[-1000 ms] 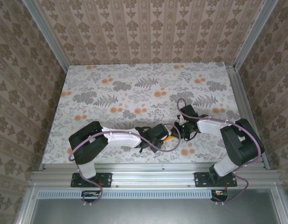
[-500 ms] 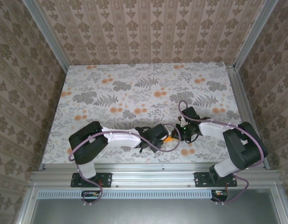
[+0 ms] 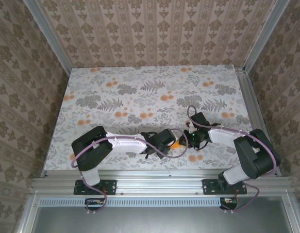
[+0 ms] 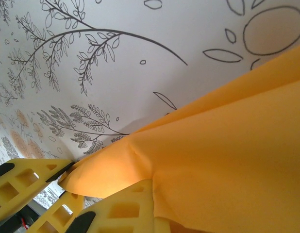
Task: Fold a paper plane with a square sheet of paper (pick it up from the middle)
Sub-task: Perform the fifth fold on the wing at the bottom-center of the table.
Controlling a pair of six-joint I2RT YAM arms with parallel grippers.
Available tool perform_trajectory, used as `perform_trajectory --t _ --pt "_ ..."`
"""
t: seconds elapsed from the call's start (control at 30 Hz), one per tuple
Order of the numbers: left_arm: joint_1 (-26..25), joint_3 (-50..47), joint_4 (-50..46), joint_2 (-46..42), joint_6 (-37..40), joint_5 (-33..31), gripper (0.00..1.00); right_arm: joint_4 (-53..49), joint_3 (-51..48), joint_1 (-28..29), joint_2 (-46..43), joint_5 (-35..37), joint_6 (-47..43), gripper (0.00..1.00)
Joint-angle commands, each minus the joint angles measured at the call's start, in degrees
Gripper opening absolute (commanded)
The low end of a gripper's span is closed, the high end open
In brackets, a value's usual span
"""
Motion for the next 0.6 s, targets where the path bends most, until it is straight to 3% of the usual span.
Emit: perform_trajectory --t 0.0,0.57 --pt "1.3 -2.9 -0.7 6.3 1.4 1.2 0.22 -2.2 -1.4 -0.3 -1.5 -0.7 0.2 0.00" --pt "1.4 -2.5 -0.7 5.9 1.6 1.5 0.22 -6.3 -3.3 -0.1 0.2 4.7 -2.7 0.00"
